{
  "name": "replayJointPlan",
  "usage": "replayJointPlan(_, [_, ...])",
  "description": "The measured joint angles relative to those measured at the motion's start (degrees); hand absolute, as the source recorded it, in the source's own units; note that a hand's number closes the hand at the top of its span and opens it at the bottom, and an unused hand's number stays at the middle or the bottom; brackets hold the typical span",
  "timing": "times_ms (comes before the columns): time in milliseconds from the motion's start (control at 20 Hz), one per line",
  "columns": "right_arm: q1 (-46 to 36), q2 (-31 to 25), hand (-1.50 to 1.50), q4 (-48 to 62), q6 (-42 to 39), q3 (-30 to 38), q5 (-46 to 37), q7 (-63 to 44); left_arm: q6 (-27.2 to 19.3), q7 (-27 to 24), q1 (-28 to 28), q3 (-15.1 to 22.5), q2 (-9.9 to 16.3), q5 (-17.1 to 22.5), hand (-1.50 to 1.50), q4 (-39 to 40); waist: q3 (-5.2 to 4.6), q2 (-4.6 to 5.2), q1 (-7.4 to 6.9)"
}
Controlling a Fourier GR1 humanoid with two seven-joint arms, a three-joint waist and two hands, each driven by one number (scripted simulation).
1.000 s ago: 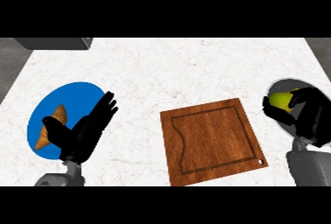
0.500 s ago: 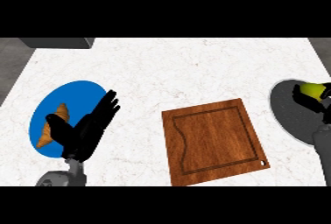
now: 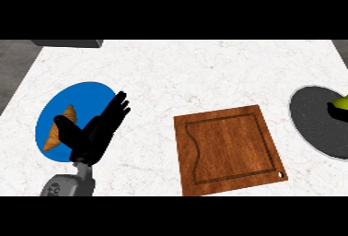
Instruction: Pick the pear from the cutting board and place it in the pan
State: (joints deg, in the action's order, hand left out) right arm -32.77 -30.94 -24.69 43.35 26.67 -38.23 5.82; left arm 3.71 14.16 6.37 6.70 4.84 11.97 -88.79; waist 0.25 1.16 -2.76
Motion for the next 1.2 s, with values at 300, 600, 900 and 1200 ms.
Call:
replayJointPlan(300, [-1.77, -1.83, -1.50, 7.71, -5.26, 2.48, 2.47, 4.48, 0.53, -0.42, -0.42, 0.04, -0.05, 0.07, 0.00, -0.10, 0.13, 0.08, -0.15])
replayJointPlan(600, [-2.87, -0.35, -1.50, 5.31, -9.48, 10.35, 12.30, 16.41, 0.74, -0.56, -1.00, -0.31, 0.00, 0.31, 0.00, 0.01, 0.24, -0.13, 0.61])
replayJointPlan(900, [-0.76, -2.45, -1.50, 6.50, -20.72, 18.27, 22.11, 24.10, 0.34, -0.54, -2.97, 0.20, -0.23, -0.17, 0.00, -1.47, 0.16, -0.39, 1.11])
replayJointPlan(1200, [3.84, -6.28, -1.50, 10.03, -35.14, 20.66, 26.31, 29.04, 0.82, -1.55, -2.74, -0.91, 0.04, -0.01, 0.00, 0.08, 0.05, -0.51, 1.63])
